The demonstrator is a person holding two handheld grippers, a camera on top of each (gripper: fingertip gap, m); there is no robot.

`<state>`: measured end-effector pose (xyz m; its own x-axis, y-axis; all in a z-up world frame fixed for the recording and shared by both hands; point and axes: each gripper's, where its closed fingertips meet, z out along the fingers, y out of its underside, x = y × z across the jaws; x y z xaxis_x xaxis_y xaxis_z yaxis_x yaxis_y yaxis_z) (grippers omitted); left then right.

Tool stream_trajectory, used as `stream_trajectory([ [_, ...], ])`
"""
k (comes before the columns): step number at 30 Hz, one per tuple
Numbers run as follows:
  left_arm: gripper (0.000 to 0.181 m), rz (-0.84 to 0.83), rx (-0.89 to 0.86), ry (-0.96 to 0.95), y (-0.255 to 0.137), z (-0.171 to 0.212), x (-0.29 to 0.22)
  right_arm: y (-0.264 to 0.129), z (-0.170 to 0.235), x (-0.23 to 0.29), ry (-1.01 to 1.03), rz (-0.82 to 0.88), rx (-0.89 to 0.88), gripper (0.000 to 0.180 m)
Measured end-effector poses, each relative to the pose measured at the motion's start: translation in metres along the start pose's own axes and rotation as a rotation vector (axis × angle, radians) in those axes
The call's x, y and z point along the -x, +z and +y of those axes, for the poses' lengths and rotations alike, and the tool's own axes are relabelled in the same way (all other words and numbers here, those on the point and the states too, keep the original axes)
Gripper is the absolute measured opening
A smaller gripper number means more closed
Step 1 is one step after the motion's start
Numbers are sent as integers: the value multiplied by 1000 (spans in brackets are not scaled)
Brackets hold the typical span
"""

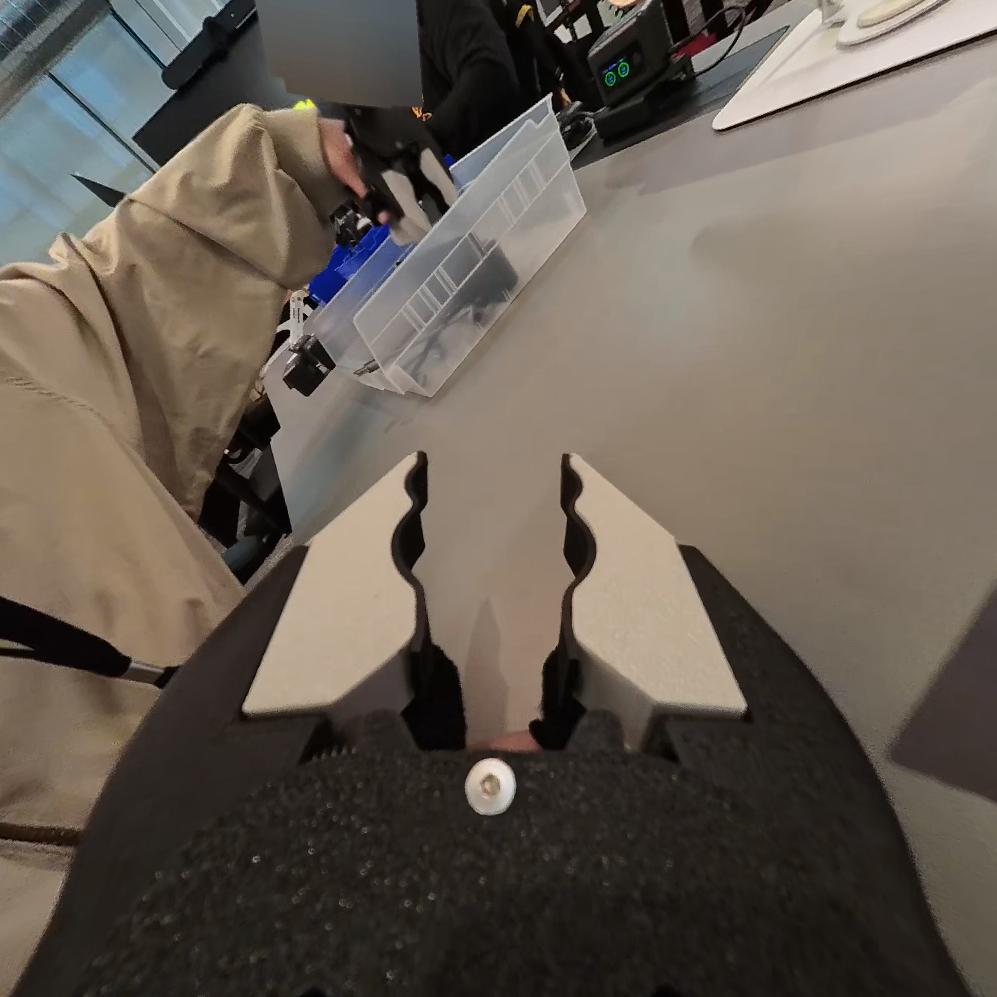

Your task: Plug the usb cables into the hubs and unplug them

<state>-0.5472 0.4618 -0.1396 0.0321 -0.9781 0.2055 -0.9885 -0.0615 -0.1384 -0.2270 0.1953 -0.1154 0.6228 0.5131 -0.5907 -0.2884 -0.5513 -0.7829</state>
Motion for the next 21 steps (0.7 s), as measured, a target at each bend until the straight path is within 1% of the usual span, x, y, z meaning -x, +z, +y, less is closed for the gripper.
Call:
stream_trajectory([
  [1,35,-1,27,9,5,3,1,0,0,2,0,-8,2,49],
  [3,43,-9,54,27,8,3,5,1,2,5,-1,-20,12,49],
  [4,51,-45,88,46,11,6,10,2,3,7,-4,-26,16,49],
  [5,51,-86,137,80,14,11,15,2,4,8,-7,-32,20,49],
  [7,41,-172,230,148,25,20,26,1,5,11,-14,-36,24,49],
  [8,50,-200,254,154,28,22,30,1,5,11,-18,-36,23,49],
  [9,52,-191,256,140,28,21,29,0,5,12,-20,-37,24,49],
  [12,45,-145,231,116,22,18,24,-1,6,12,-15,-37,25,49],
  [14,31,-136,213,111,15,15,23,-2,5,12,-10,-38,24,49],
  [19,31,-179,238,137,8,18,23,1,9,14,-16,-43,42,49],
  [21,30,-222,215,132,-4,13,25,1,9,14,-28,-35,45,49],
])
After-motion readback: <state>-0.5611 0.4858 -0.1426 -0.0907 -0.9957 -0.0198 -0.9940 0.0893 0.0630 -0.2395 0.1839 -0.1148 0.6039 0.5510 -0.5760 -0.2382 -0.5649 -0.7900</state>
